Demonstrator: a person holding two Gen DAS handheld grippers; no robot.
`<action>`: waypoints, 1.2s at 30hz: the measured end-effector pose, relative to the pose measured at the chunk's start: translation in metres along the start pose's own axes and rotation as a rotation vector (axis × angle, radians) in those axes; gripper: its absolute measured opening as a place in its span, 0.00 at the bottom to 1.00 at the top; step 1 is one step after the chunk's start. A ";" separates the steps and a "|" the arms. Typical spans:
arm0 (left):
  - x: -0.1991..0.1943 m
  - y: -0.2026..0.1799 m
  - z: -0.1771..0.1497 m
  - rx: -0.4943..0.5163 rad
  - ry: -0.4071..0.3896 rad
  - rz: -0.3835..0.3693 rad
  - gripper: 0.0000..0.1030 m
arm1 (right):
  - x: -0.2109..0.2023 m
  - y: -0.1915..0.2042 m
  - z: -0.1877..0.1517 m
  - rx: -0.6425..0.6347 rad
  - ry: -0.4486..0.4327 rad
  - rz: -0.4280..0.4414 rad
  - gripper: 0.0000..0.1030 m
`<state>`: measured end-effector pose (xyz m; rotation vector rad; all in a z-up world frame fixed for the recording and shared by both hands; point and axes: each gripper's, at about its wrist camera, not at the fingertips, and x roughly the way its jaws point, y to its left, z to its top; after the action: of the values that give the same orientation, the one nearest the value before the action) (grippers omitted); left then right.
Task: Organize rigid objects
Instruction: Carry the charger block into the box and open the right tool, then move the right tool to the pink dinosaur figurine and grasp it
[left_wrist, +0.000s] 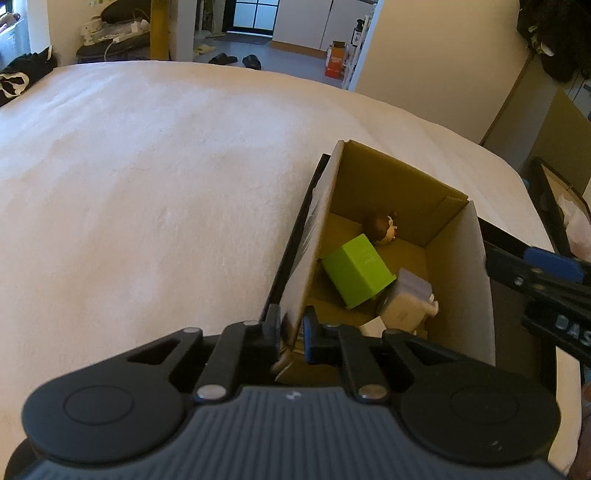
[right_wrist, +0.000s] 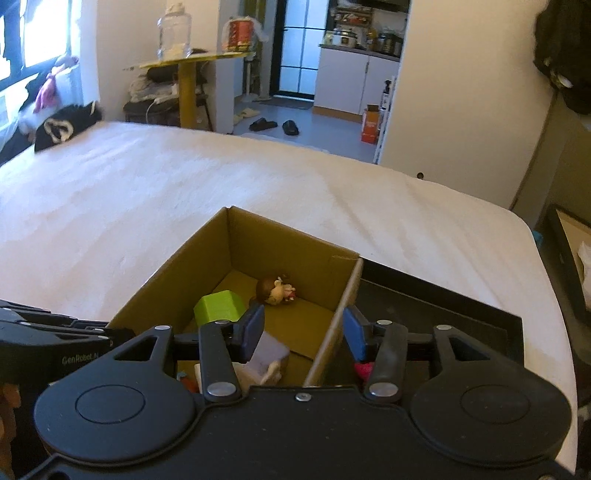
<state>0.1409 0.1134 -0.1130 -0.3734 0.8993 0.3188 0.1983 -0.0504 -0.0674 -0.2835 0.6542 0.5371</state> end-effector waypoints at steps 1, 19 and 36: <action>0.000 -0.001 0.000 0.004 0.001 0.003 0.11 | -0.002 -0.002 -0.001 0.010 -0.003 -0.003 0.48; -0.008 -0.016 0.005 0.066 -0.004 0.075 0.14 | 0.000 -0.044 -0.027 0.150 0.025 -0.023 0.48; -0.002 -0.045 0.013 0.132 0.011 0.203 0.62 | 0.026 -0.079 -0.053 0.262 0.027 0.033 0.61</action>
<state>0.1675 0.0794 -0.0957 -0.1618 0.9659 0.4420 0.2332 -0.1275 -0.1182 -0.0336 0.7483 0.4732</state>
